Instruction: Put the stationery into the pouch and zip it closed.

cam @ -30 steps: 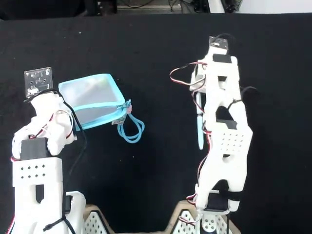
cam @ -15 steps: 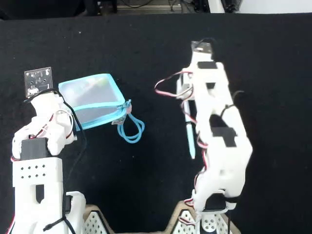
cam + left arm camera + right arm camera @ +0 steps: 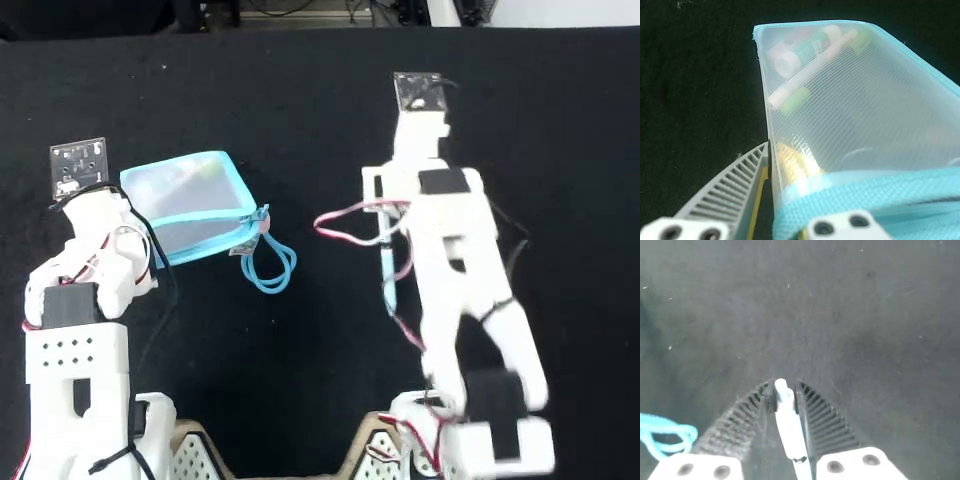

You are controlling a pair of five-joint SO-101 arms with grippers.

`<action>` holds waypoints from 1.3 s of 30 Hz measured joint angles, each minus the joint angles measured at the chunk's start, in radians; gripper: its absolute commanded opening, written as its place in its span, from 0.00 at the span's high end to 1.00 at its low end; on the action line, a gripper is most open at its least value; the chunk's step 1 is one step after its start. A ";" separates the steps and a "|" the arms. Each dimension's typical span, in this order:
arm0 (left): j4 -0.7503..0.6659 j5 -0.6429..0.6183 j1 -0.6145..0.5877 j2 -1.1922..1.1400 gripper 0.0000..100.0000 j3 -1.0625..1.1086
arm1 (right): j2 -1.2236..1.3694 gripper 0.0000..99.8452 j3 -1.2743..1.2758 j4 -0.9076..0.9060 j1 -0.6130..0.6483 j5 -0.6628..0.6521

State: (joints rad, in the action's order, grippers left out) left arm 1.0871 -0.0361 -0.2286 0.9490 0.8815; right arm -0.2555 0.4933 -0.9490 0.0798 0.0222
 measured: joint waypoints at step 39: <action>0.000 0.000 0.000 0.000 0.96 0.000 | -0.542 0.99 0.064 -0.215 0.031 -0.106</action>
State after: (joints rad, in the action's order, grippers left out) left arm 1.0871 -0.0361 -0.2286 0.9490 0.8815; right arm -0.7971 0.5577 -1.1638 0.1105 -0.0836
